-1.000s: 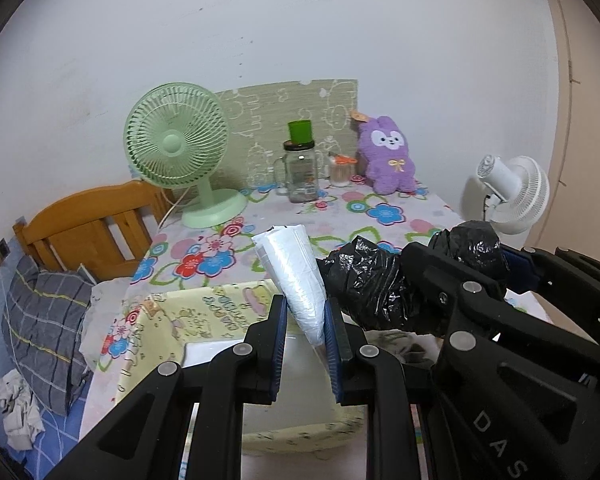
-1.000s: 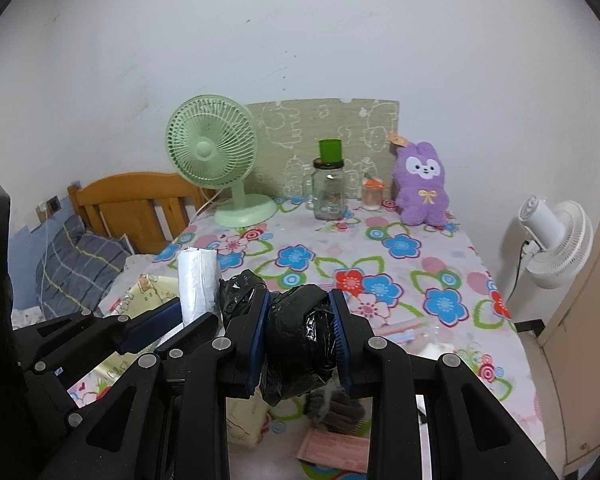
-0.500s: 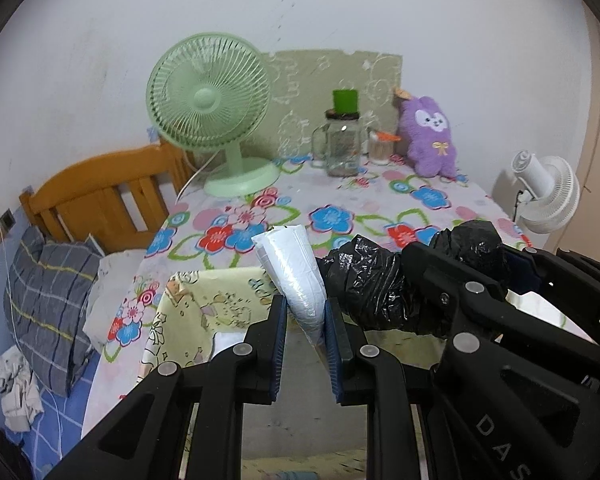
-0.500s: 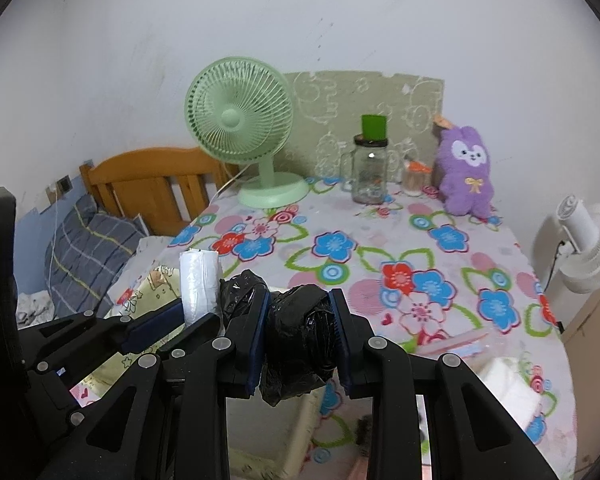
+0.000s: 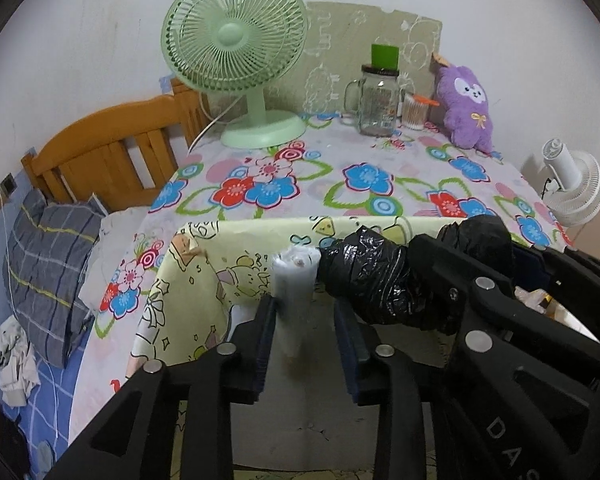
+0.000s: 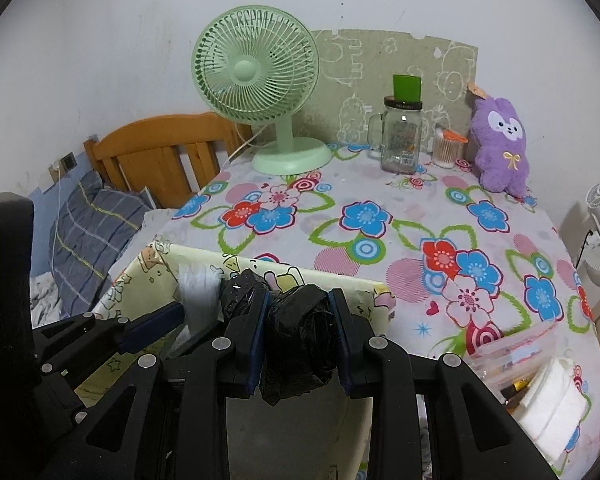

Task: Organize soft objects
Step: 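Carry both held items over the yellow fabric box and release them inside, then withdraw both open tools from the yellow box back over the table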

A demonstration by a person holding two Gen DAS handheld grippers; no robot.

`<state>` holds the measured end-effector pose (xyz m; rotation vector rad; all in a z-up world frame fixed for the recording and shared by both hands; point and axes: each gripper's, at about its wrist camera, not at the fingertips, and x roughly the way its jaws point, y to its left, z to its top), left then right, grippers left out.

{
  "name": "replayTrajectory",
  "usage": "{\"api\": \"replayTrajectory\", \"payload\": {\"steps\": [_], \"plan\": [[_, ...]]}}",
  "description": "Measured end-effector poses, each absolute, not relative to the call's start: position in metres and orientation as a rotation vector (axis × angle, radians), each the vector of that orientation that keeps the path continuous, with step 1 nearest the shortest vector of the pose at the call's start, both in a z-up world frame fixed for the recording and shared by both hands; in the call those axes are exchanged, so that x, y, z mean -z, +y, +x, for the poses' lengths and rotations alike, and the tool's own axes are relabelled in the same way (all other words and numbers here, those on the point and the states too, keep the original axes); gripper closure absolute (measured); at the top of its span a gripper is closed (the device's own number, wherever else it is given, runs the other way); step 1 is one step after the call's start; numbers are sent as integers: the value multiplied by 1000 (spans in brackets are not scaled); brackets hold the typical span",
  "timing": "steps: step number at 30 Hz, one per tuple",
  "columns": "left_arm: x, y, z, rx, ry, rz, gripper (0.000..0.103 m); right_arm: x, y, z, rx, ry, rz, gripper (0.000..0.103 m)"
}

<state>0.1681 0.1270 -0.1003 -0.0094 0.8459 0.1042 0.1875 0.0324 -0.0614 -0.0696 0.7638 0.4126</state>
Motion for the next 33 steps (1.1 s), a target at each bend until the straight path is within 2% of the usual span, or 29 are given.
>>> {"api": "replayTrajectory", "payload": {"steps": [2,3,4,5,7,9,18,25,33], "plan": [[101,126,170,-95,859,-16,60,63,33,190,-409,761,-78,56],[101,126,170,-89,861,-20,56,63,33,191,-404,765,-82,45],[101,126,169,-82,863,-26,45,63,32,193,-397,771,-85,37],[100,125,167,-78,857,-31,36,63,31,193,-412,772,-79,36],[97,124,165,-82,841,-28,29,61,30,190,-412,767,-80,27],[96,123,164,-88,844,-22,27,59,28,188,-384,756,-87,19],[82,116,153,-99,811,-6,21,46,17,178,-395,731,-63,18],[67,105,142,-106,765,17,14,33,6,167,-391,706,-46,13],[53,90,128,-119,720,39,12,18,-9,153,-378,672,-31,12]]}}
